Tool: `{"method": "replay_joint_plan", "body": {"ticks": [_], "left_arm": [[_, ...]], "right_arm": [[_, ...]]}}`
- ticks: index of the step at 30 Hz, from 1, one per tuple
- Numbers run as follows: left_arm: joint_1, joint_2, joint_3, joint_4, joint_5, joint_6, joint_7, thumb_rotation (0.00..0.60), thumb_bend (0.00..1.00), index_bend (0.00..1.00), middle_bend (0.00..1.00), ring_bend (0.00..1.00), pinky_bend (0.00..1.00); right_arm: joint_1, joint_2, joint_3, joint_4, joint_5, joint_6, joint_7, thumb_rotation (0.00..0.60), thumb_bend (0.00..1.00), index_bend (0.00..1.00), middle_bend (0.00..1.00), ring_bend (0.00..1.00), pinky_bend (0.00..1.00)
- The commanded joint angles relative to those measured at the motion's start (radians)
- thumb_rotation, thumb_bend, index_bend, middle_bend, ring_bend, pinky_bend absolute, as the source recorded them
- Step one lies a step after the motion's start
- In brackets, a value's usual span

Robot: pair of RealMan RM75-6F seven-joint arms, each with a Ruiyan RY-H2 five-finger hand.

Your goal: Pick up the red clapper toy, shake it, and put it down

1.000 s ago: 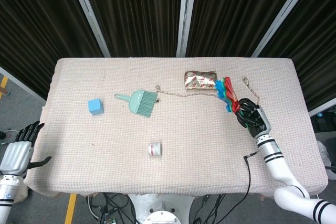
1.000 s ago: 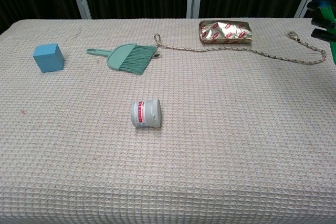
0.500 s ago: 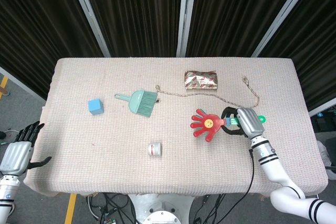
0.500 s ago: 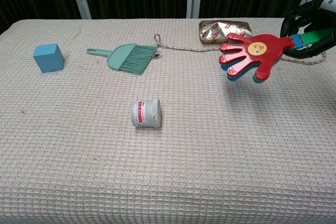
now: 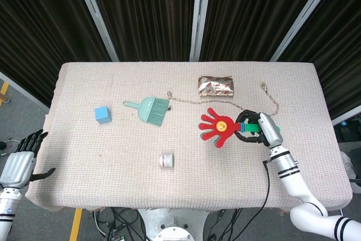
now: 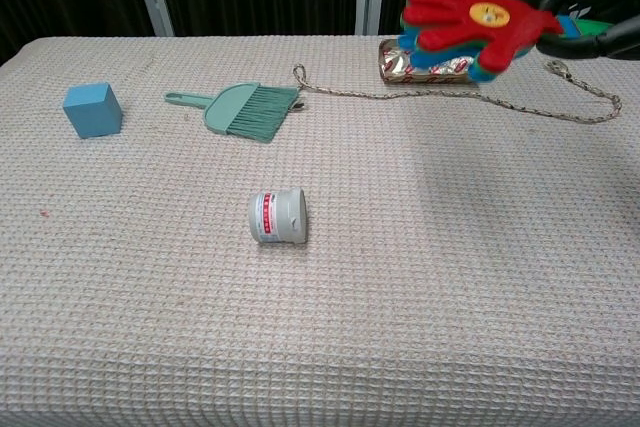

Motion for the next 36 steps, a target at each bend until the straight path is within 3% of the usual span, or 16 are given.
{"method": "replay_joint_plan", "body": {"ticks": [1, 9, 12, 14, 17, 20, 24, 28, 32, 34, 36], "left_arm": [[0.000, 0.000, 0.000, -0.002, 0.000, -0.001, 0.001, 0.600, 0.16, 0.03, 0.02, 0.00, 0.10], [-0.005, 0.000, 0.000, -0.002, -0.001, -0.007, 0.004, 0.600, 0.16, 0.03, 0.02, 0.00, 0.10], [-0.005, -0.001, 0.001, -0.001, -0.002, -0.011, 0.003, 0.600, 0.16, 0.03, 0.02, 0.00, 0.11], [-0.005, -0.001, 0.001, 0.001, -0.003, -0.013, 0.001, 0.600, 0.16, 0.03, 0.02, 0.00, 0.11], [-0.004, -0.002, 0.002, 0.003, -0.004, -0.012, -0.001, 0.600, 0.16, 0.03, 0.02, 0.00, 0.11], [-0.003, -0.003, 0.003, 0.005, -0.006, -0.012, -0.002, 0.600, 0.16, 0.03, 0.02, 0.00, 0.11], [-0.002, -0.005, 0.004, 0.009, -0.005, -0.013, -0.006, 0.600, 0.16, 0.03, 0.02, 0.00, 0.11], [-0.001, -0.006, 0.005, 0.013, -0.005, -0.013, -0.011, 0.600, 0.16, 0.03, 0.02, 0.00, 0.11], [0.000, -0.008, 0.005, 0.017, -0.006, -0.013, -0.015, 0.600, 0.16, 0.03, 0.02, 0.00, 0.11], [0.000, -0.008, 0.005, 0.018, -0.005, -0.012, -0.016, 0.600, 0.16, 0.03, 0.02, 0.00, 0.11], [0.000, -0.008, 0.005, 0.018, -0.005, -0.011, -0.015, 0.600, 0.16, 0.03, 0.02, 0.00, 0.11]], "right_arm": [[-0.052, 0.078, 0.021, -0.027, -0.049, 0.034, 0.968, 0.600, 0.56, 1.00, 0.74, 0.82, 1.00], [-0.048, 0.076, -0.010, 0.070, -0.070, 0.028, 1.204, 0.600, 0.56, 1.00, 0.74, 0.82, 1.00], [-0.039, 0.071, -0.027, 0.096, -0.087, 0.027, 1.212, 0.600, 0.56, 1.00, 0.74, 0.82, 1.00], [-0.027, 0.063, -0.041, 0.120, -0.104, 0.030, 1.149, 0.600, 0.56, 1.00, 0.74, 0.82, 1.00], [-0.005, 0.049, -0.067, 0.155, -0.142, 0.043, 0.935, 0.600, 0.56, 1.00, 0.74, 0.82, 1.00], [0.015, 0.035, -0.085, 0.175, -0.164, 0.054, 0.629, 0.600, 0.56, 1.00, 0.74, 0.82, 1.00], [0.017, -0.020, -0.075, 0.184, -0.118, 0.110, 0.065, 0.600, 0.55, 1.00, 0.74, 0.82, 1.00], [0.016, -0.069, -0.069, 0.178, -0.075, 0.160, -0.321, 0.600, 0.55, 1.00, 0.74, 0.82, 1.00], [0.026, -0.052, -0.068, 0.117, -0.017, 0.125, -0.460, 0.600, 0.54, 1.00, 0.74, 0.82, 1.00], [0.025, -0.043, -0.060, 0.078, 0.005, 0.119, -0.430, 0.600, 0.54, 1.00, 0.74, 0.82, 1.00], [0.019, -0.036, -0.044, 0.036, 0.028, 0.111, -0.321, 0.600, 0.54, 1.00, 0.74, 0.82, 1.00]]}}
